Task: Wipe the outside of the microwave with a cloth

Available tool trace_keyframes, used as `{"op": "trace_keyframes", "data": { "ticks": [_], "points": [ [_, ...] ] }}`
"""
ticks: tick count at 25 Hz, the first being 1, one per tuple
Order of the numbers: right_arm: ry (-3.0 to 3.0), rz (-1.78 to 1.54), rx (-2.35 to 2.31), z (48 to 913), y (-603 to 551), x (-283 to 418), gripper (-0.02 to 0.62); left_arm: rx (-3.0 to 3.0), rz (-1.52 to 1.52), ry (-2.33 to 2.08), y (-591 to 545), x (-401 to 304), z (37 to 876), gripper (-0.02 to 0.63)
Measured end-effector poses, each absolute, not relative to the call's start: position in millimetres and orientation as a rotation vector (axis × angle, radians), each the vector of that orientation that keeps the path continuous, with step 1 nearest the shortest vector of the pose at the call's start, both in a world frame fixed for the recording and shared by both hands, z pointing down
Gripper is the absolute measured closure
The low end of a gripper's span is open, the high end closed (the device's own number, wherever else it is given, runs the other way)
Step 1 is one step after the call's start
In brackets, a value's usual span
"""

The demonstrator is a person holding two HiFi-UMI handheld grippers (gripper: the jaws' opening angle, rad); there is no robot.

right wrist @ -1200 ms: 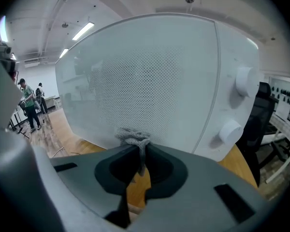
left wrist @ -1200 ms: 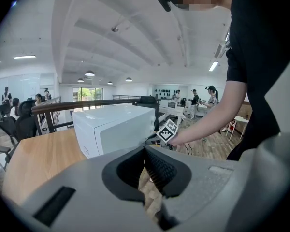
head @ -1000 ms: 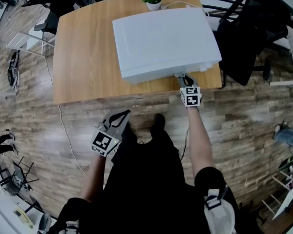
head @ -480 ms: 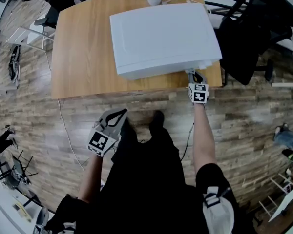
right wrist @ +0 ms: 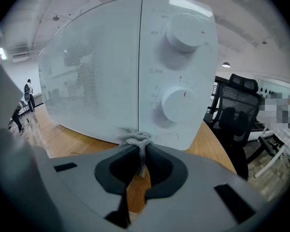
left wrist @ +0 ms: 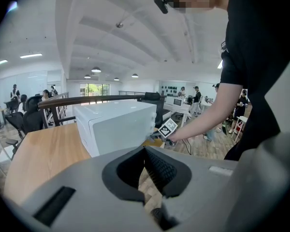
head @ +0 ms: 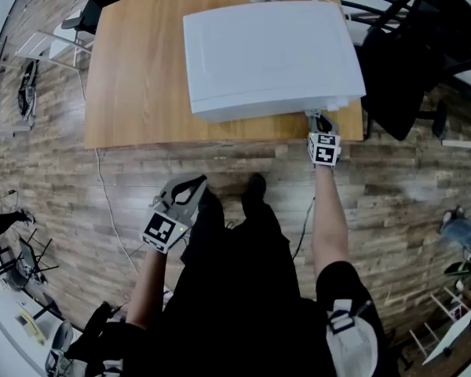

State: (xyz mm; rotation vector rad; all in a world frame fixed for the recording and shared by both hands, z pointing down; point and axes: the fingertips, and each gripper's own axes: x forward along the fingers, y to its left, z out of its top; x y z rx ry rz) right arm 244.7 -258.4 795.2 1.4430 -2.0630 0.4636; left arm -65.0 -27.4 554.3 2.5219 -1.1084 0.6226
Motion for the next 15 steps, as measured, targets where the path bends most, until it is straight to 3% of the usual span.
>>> {"op": "trace_keyframes", "data": {
  "ticks": [15],
  "points": [
    [-2.126, 0.499, 1.38, 808.9, -245.7, 195.8, 0.566, 2.496, 0.602, -1.112, -12.2, -70.1, 565.7, 0.603]
  ]
}}
